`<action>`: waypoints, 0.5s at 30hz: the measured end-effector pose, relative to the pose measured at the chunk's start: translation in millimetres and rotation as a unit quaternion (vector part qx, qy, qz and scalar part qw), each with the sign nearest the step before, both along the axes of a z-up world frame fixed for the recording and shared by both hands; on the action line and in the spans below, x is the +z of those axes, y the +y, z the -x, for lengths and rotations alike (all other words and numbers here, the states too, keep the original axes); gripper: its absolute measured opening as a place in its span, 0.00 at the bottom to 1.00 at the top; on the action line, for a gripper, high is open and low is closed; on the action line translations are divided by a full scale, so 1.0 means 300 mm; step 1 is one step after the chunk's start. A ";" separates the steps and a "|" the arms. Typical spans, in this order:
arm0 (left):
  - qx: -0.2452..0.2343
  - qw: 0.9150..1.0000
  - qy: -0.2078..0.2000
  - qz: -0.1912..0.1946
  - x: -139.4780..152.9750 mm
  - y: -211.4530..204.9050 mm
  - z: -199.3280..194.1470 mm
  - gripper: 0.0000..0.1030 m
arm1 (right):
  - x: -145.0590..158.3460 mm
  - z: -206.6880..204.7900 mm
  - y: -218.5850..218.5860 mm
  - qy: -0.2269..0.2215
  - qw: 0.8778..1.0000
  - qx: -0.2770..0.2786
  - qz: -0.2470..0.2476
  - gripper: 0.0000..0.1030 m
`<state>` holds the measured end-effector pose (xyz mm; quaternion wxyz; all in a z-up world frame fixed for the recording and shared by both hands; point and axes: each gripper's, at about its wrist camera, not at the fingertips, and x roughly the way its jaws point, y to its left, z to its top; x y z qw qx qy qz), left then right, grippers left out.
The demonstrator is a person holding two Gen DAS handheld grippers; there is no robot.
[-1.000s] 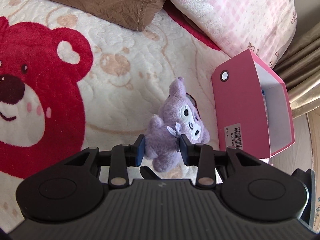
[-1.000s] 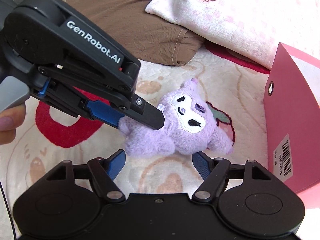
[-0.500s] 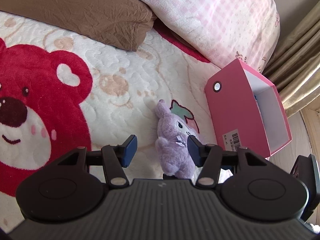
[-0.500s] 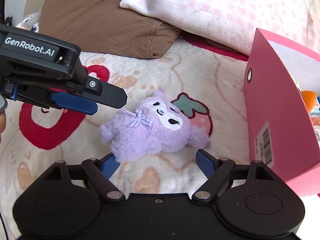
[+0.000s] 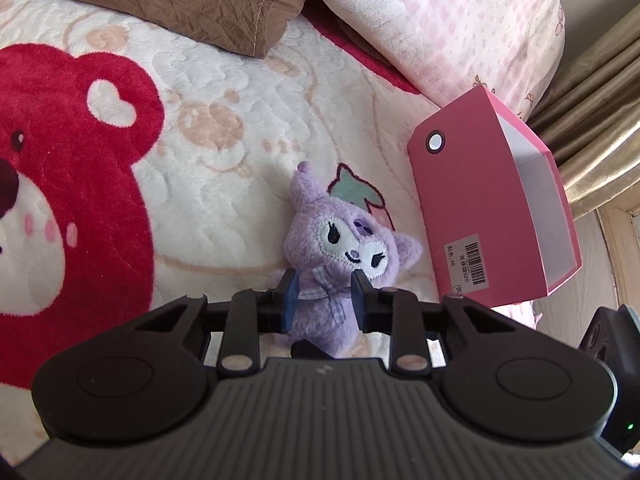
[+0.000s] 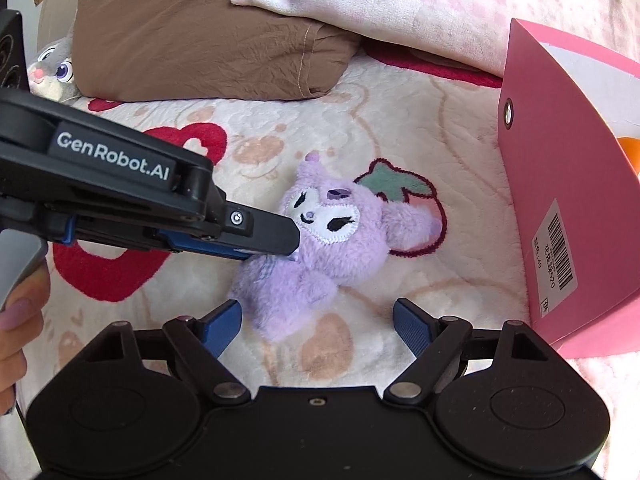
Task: Organize objects
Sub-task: 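Close the left gripper on the purple plush toy's body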
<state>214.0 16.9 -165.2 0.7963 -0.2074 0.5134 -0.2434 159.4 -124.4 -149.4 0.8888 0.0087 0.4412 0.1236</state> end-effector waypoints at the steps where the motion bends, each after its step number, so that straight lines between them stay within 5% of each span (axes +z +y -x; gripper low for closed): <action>1: 0.000 1.000 0.005 -0.005 -0.007 -0.003 -0.005 0.26 | -0.009 0.003 0.017 -0.010 1.000 -0.007 0.010 0.83; 11: 0.007 1.000 0.008 -0.016 -0.004 -0.016 0.000 0.29 | -0.013 0.015 0.070 -0.027 0.999 0.002 0.047 0.83; 15: 0.002 0.997 0.054 0.057 -0.007 0.005 -0.006 0.38 | 0.006 0.036 0.034 -0.041 0.997 -0.008 0.058 0.76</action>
